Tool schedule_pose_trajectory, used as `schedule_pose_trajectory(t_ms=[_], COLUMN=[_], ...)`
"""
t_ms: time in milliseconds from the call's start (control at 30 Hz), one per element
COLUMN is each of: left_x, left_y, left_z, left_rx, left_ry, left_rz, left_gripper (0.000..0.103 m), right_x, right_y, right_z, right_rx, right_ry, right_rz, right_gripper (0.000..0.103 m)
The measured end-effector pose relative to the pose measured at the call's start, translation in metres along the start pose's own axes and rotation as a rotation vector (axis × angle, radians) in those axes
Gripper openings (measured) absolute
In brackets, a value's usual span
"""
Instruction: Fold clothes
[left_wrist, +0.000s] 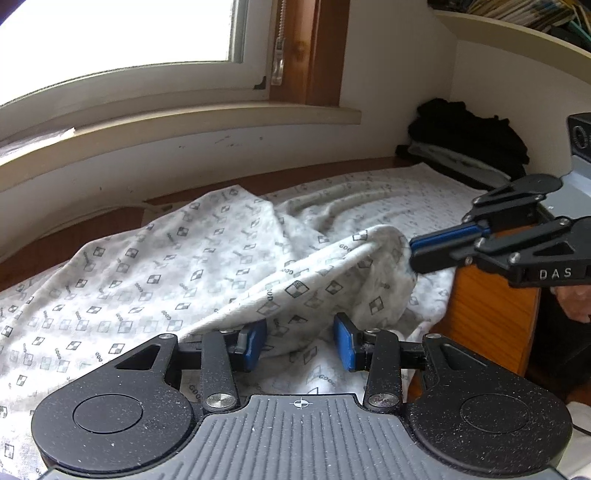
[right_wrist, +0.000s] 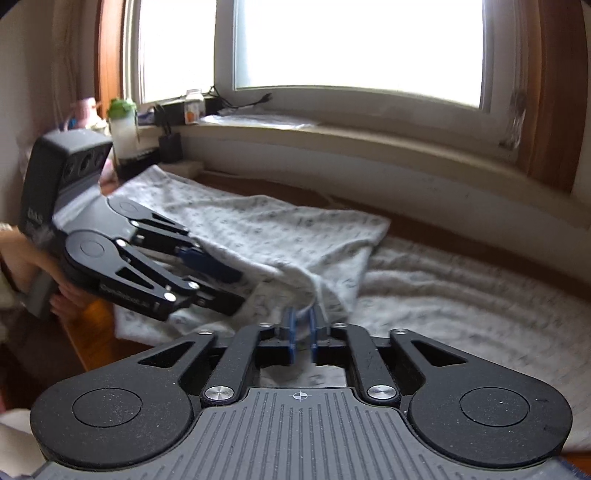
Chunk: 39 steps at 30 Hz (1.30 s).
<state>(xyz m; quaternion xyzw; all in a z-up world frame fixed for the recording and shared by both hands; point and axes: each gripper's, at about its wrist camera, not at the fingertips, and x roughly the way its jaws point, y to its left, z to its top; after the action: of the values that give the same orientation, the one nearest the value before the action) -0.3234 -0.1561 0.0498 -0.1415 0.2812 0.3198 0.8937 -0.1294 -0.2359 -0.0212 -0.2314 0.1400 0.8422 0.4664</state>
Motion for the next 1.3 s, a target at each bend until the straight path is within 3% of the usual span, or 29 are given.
schedule_pose_trajectory(t_ms=[133, 267, 300, 333, 400, 467, 533, 800, 867, 1000, 1067, 1200, 1300], left_x=[0.003, 0.006, 0.007, 0.008, 0.010, 0.012, 0.013, 0.006, -0.005, -0.029, -0.037, -0.039, -0.030], left_y=[-0.002, -0.007, -0.007, -0.008, -0.008, -0.009, -0.010, -0.013, -0.013, -0.015, -0.019, -0.031, -0.033], left_z=[0.002, 0.002, 0.002, 0.002, 0.002, 0.004, 0.004, -0.002, -0.005, -0.012, -0.014, -0.014, -0.014], left_rx=[0.008, 0.021, 0.021, 0.022, 0.023, 0.026, 0.026, 0.003, -0.002, -0.026, -0.032, -0.020, -0.011], left_ry=[-0.002, -0.002, -0.002, -0.001, 0.007, 0.017, 0.016, -0.006, -0.019, -0.068, -0.082, -0.082, -0.051], left_rz=[0.002, -0.012, -0.019, -0.018, -0.002, 0.045, 0.069, 0.095, 0.089, -0.011, -0.064, -0.104, -0.093], left_gripper=[0.036, 0.035, 0.034, 0.031, 0.024, 0.005, 0.004, 0.007, 0.021, 0.025, 0.040, 0.041, 0.038], right_x=[0.010, 0.019, 0.020, 0.021, 0.017, 0.005, -0.005, 0.003, 0.005, 0.004, 0.003, 0.002, 0.002], right_y=[0.004, -0.001, -0.003, -0.005, -0.006, -0.003, 0.003, 0.014, 0.014, 0.012, 0.010, 0.010, 0.009], right_z=[-0.002, -0.002, -0.002, -0.002, -0.001, 0.000, -0.001, -0.032, -0.033, -0.030, -0.029, -0.029, -0.028], right_rx=[0.025, 0.076, 0.090, 0.104, 0.110, 0.095, 0.068, -0.030, -0.044, -0.018, -0.006, 0.010, 0.018], right_ry=[0.013, 0.021, 0.021, 0.020, 0.006, -0.020, -0.024, 0.028, 0.017, -0.007, -0.020, -0.039, -0.053], right_rz=[0.013, 0.010, 0.014, 0.018, 0.018, 0.006, -0.008, -0.087, -0.104, -0.112, -0.118, -0.129, -0.135], right_gripper=[0.033, 0.033, 0.030, 0.009, 0.007, 0.006, 0.006, 0.006, 0.006, 0.006, 0.006, 0.006, 0.006])
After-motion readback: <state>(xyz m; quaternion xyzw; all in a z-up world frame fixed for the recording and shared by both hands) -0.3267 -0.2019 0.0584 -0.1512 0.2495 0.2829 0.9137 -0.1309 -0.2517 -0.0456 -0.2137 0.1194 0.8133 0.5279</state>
